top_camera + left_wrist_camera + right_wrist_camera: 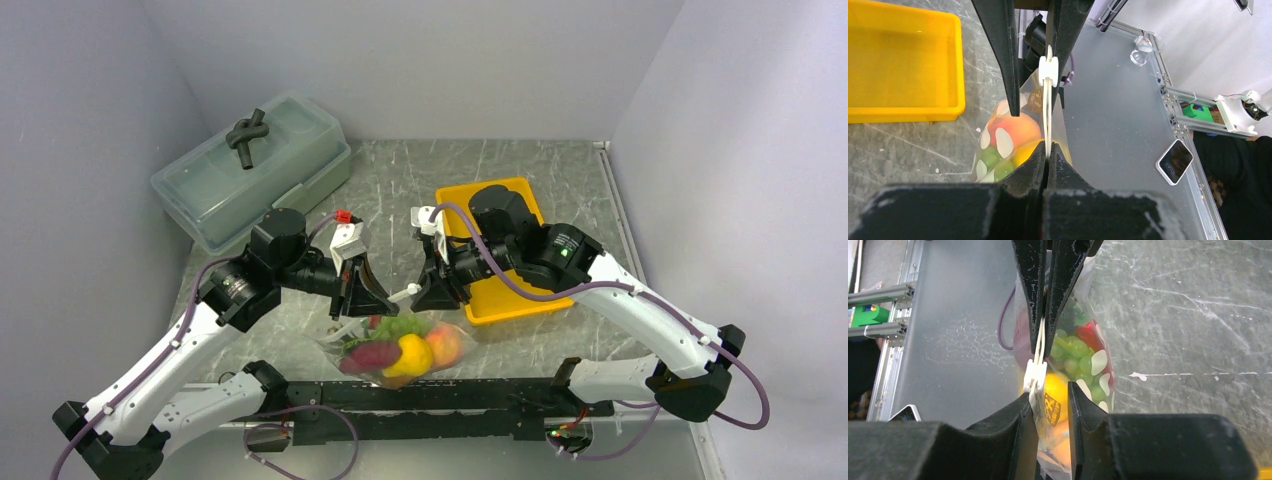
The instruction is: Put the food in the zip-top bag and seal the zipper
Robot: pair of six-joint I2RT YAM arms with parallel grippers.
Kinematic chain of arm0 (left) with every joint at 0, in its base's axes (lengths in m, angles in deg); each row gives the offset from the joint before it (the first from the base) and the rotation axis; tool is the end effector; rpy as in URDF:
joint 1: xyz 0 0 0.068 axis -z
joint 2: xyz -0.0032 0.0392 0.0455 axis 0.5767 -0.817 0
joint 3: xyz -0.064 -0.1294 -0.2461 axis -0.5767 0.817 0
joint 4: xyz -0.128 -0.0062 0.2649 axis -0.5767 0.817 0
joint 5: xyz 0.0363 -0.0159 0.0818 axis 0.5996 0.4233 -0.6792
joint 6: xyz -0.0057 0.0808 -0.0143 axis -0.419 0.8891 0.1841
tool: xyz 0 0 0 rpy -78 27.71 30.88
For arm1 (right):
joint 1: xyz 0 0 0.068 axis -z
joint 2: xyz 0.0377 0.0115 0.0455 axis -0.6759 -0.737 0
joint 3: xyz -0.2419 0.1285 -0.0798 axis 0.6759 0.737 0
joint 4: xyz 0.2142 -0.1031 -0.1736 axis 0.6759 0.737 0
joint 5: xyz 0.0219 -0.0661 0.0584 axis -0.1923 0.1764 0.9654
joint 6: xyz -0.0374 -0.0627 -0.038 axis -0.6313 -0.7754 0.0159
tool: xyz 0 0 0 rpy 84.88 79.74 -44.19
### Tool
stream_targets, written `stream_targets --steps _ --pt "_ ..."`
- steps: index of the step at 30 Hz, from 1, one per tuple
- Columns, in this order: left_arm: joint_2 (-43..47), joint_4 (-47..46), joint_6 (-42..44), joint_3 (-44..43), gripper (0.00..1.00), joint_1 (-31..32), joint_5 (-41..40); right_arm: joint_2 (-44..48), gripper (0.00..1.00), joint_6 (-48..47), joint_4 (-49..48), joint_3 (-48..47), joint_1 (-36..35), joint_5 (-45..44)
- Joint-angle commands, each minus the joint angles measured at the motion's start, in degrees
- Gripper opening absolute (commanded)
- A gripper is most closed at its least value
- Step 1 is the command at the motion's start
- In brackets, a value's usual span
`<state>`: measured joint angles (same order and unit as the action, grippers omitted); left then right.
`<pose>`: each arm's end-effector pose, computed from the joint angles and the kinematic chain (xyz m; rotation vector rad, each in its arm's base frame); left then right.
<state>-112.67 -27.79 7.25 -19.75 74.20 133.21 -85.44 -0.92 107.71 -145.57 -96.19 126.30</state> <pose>0.1318 -0.1847 0.3855 1.2160 1.5997 -1.4854 0.1361 0.2625 0.4131 -1.4681 1.6903 1.2156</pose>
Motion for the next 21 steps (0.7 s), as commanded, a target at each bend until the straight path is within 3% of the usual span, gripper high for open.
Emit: stream_targets --steps 1,6,10,17,19,21 --pt "1.29 -3.04 0.02 -2.26 0.00 0.02 1.75 0.81 0.27 0.72 -3.32 -0.17 -0.03 1.70" --pt "0.93 -3.05 -0.04 -2.06 0.00 0.03 2.15 0.39 0.20 1.09 -4.02 -0.21 -0.03 2.32" --pt "0.67 -2.62 0.09 -2.17 0.00 0.03 1.89 -0.28 0.00 0.44 -3.20 -0.93 -0.12 3.21" --pt "0.43 -1.47 0.41 -2.83 0.00 0.00 0.99 0.54 0.00 -0.14 -2.99 -0.43 -0.38 2.01" --pt "0.29 -1.26 0.38 -3.09 0.05 -0.02 0.22 0.48 0.00 0.02 -2.61 -0.72 -0.38 1.96" --pt "0.09 -1.18 0.01 -3.32 0.19 0.02 -1.18 0.37 0.00 0.14 -2.00 -1.09 -0.38 1.75"
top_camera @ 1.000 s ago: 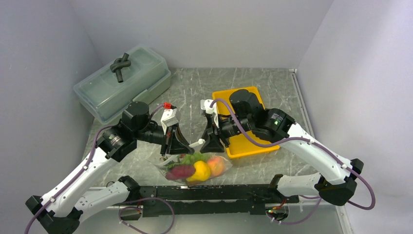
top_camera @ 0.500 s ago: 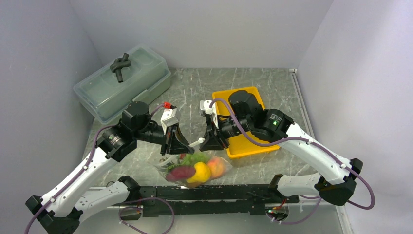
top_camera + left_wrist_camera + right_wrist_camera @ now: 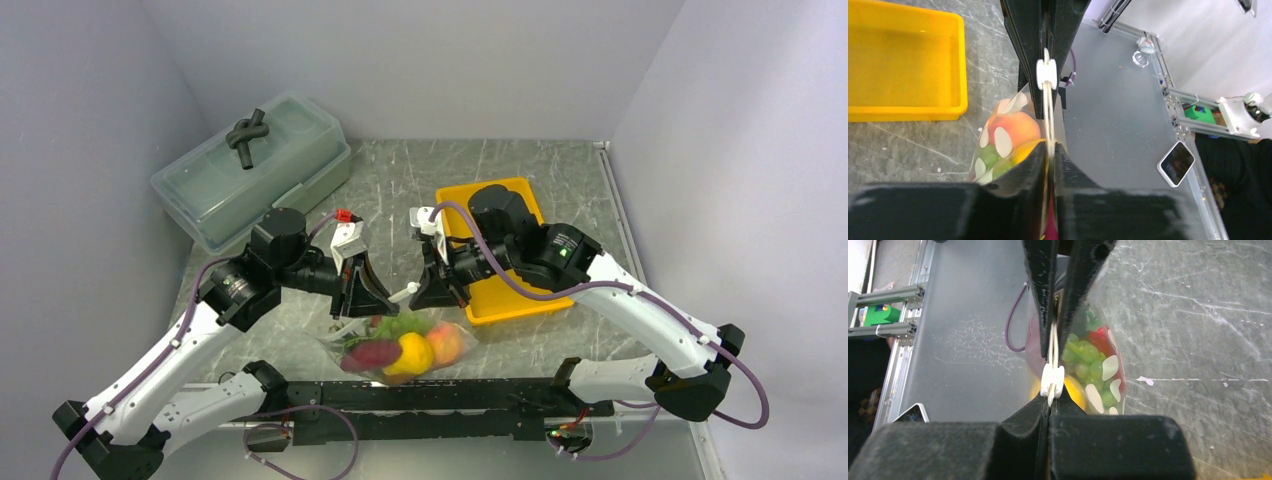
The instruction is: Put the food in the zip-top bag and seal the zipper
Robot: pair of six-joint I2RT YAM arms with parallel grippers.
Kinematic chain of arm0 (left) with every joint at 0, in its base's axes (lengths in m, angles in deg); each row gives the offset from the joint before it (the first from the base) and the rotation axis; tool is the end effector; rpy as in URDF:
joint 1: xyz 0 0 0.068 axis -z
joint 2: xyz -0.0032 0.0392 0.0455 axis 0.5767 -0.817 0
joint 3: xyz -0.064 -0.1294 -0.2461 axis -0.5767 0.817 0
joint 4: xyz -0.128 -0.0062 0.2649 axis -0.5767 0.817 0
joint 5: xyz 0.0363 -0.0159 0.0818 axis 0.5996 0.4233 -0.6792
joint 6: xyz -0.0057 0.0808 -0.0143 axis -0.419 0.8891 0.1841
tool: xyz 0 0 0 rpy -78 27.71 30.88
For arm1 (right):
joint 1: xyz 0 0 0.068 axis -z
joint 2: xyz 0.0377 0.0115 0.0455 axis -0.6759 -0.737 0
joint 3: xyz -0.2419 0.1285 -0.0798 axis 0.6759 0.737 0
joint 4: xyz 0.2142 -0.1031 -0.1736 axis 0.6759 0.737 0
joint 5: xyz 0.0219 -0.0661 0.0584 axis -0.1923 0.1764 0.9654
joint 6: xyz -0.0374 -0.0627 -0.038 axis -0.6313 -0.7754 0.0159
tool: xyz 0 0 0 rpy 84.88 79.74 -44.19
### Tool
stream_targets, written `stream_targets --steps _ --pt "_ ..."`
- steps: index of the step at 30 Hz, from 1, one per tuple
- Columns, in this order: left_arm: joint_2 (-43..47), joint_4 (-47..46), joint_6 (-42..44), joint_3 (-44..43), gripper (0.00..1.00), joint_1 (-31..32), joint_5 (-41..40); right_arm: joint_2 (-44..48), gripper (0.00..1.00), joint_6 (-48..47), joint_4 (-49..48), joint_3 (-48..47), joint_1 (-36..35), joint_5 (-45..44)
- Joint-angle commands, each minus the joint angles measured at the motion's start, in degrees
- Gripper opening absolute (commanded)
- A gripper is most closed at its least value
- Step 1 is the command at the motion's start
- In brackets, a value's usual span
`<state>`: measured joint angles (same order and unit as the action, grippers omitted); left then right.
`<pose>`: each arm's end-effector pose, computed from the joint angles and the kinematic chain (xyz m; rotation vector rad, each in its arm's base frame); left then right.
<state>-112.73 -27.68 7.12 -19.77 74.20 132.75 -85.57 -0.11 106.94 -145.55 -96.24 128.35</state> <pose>0.1325 -0.1848 0.3851 1.2089 1.6082 -1.4802 0.1344 0.2639 0.4147 -1.4750 1.6755 1.2613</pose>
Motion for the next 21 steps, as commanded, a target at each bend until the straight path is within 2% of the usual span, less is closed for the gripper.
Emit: stream_targets --steps 1,5,6,7,9,21 --pt "0.00 -1.22 0.00 -3.56 0.25 -0.03 -1.20 0.50 0.00 -0.67 -0.97 -1.27 -0.34 -0.50" --pt "-0.77 -0.88 0.12 -4.79 0.43 0.00 -1.45 0.52 0.00 -0.38 -0.58 -1.30 -0.34 -0.75" --pt "-0.86 -1.09 -0.07 -4.94 0.55 0.04 -1.80 0.48 0.00 -0.25 -0.56 -1.21 -0.34 -0.73" --pt "-0.91 -1.41 -0.32 -5.15 0.61 0.02 -2.16 0.40 0.00 -0.18 -0.49 -1.21 -0.34 -0.71" --pt "-1.13 -2.10 -0.77 -5.47 0.68 -0.02 -2.22 0.05 0.00 0.02 -0.09 -1.32 -0.34 -0.80" --pt "-2.78 -8.48 -4.66 -5.84 0.75 -0.03 -5.86 -2.39 0.00 2.16 0.80 -2.90 -0.34 0.61"
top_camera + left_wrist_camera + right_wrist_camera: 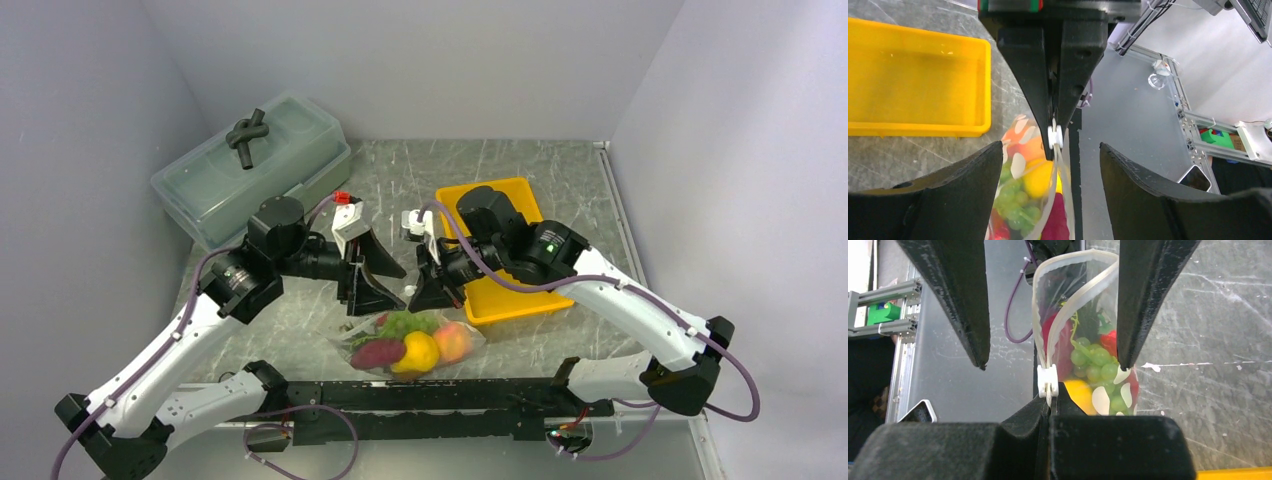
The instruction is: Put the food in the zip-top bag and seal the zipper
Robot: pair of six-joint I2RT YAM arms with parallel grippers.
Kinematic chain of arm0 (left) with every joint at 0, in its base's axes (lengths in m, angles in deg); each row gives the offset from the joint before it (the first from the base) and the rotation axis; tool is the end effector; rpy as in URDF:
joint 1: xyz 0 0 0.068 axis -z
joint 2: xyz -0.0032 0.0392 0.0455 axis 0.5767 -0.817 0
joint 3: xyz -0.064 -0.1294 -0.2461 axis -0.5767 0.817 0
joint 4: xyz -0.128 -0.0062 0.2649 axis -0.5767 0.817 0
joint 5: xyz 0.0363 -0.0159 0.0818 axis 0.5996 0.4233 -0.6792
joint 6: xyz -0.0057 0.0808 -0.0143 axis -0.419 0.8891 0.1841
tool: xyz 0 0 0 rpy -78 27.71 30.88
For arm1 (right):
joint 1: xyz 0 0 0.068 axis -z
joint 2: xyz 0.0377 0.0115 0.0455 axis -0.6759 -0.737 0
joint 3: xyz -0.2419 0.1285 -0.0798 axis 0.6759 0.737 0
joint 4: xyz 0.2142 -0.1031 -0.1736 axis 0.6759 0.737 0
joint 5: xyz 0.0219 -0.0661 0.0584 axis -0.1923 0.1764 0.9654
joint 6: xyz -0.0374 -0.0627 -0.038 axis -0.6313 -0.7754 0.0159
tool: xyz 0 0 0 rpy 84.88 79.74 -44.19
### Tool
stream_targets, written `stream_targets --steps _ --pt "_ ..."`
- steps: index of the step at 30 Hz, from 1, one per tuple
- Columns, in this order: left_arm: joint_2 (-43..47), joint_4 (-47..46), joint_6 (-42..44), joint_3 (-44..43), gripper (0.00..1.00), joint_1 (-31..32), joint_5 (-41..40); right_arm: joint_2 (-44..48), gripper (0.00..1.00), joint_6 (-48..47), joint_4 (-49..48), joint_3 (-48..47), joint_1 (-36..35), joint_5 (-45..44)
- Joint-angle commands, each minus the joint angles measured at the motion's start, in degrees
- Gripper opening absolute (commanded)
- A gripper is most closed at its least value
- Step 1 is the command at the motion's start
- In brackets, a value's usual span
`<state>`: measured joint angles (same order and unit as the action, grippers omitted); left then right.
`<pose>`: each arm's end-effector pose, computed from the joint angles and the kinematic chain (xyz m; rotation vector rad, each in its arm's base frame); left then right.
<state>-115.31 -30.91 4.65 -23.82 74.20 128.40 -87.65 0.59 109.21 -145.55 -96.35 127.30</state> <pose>0.1453 -0.1913 0.4076 1.1335 1.5859 -1.4225 0.1397 0.2705 0.3999 -1.4769 1.7761 1.2489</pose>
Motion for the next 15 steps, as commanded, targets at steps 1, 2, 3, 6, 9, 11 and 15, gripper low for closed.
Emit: stream_targets --steps 1,2,3,6,9,11,15 --pt "-0.29 -5.83 -2.40 -1.74 0.75 -0.04 -1.58 -0.38 0.00 1.70 -1.67 -2.91 -0.23 1.72" --pt "-0.46 -6.08 -2.50 -1.71 0.75 0.03 -1.60 -0.46 0.00 1.97 -2.01 -2.84 -0.23 1.74" --pt "-0.63 -6.33 -2.64 -1.72 0.74 0.01 -1.62 -0.48 0.00 2.33 -2.36 -2.76 -0.23 1.68" --pt "-0.91 -7.03 -3.13 -1.56 0.69 0.01 -1.87 -0.94 0.00 3.09 -2.88 -2.90 -0.23 1.82" --pt "-1.01 -7.21 -3.10 -1.30 0.64 0.04 -2.01 -1.09 0.00 3.69 -3.19 -2.91 -0.21 1.68" --pt "-1.06 -7.14 -3.10 -1.11 0.61 0.02 -2.59 -0.86 0.00 3.97 -3.41 -2.91 -0.14 1.57" --pt "-1.27 -7.27 -3.10 -0.84 0.54 0.03 -2.82 -0.82 0.00 4.03 -3.38 -3.20 -0.13 1.76"
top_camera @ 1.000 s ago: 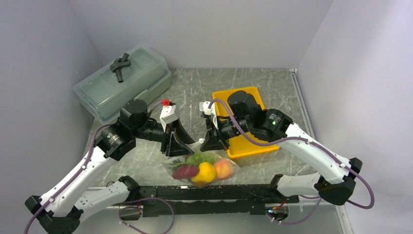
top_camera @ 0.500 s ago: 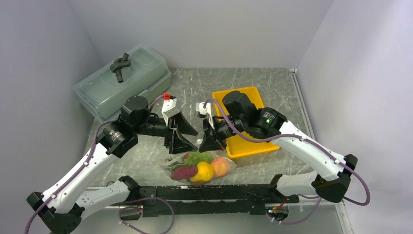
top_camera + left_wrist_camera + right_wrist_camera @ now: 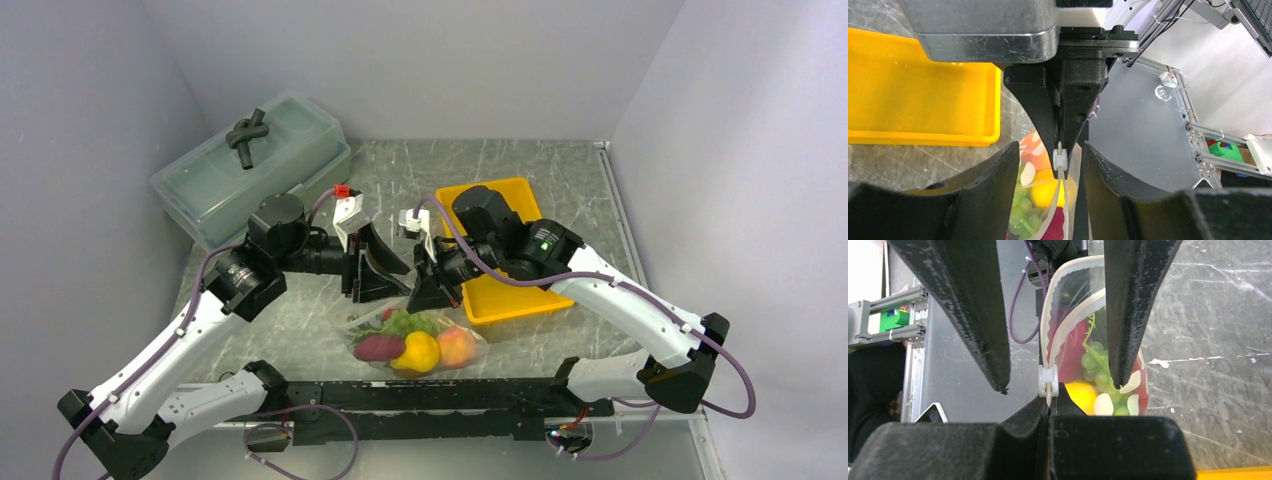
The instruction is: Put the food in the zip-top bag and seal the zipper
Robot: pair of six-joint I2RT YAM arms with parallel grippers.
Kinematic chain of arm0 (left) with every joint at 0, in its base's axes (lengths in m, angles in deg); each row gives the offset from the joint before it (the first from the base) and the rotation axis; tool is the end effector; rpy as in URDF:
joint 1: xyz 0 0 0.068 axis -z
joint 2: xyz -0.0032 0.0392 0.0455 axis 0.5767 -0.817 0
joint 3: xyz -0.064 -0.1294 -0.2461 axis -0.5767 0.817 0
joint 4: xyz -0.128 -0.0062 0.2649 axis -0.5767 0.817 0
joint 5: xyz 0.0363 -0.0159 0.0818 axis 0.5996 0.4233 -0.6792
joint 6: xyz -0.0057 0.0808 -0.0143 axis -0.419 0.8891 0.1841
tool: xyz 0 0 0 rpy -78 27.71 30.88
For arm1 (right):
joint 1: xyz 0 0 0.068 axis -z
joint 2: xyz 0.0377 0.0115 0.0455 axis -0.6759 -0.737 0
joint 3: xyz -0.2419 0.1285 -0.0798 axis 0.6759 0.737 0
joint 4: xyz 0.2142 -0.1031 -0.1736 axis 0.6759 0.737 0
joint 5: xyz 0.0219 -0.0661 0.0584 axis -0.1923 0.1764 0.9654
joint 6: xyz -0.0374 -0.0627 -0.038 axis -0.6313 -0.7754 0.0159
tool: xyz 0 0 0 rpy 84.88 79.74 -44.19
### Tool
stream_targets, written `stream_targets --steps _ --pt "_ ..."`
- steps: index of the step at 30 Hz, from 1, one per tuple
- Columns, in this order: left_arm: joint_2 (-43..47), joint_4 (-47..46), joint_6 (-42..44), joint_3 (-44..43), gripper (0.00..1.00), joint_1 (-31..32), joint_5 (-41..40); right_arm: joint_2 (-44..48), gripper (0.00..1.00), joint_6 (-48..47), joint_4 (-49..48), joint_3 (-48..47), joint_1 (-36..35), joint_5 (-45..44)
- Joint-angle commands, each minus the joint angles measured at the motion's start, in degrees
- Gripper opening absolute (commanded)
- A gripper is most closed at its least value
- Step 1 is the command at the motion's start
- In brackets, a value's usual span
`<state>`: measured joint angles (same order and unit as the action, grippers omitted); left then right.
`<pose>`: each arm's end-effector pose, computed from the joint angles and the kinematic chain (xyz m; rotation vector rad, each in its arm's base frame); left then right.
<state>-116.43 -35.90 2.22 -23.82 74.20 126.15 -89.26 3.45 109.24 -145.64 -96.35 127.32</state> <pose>0.1542 -0.1962 0.4130 1.0803 1.5596 -1.4049 0.1443 0.2768 0.3925 -1.4462 1.8529 1.2726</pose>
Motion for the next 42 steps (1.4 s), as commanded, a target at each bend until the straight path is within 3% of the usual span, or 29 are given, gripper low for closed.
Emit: stream_targets --steps 1,13,20,23,26,42 --pt "-0.24 -2.16 -0.64 -0.79 0.52 0.04 -0.51 0.78 0.00 1.09 -3.32 -3.24 -0.14 1.75" --pt "-0.86 -1.53 -0.50 -0.42 0.50 0.01 1.31 0.41 0.00 1.17 -2.87 -4.31 -0.05 0.46" --pt "-1.12 -1.38 -0.15 -0.36 0.40 -0.01 1.67 0.74 0.00 1.24 -3.27 -3.84 0.27 0.15" --pt "-1.41 -1.72 -0.28 -0.39 0.27 -0.01 2.32 0.76 0.00 1.34 -3.48 -3.47 0.43 0.14" --pt "-1.56 -1.40 -0.15 -0.59 0.01 0.04 2.93 1.04 0.00 1.34 -3.82 -3.21 0.60 -0.17" --pt "-0.87 -1.22 -0.10 0.21 0.00 -0.05 3.91 3.80 0.00 5.14 -6.81 -2.47 2.62 -1.94"
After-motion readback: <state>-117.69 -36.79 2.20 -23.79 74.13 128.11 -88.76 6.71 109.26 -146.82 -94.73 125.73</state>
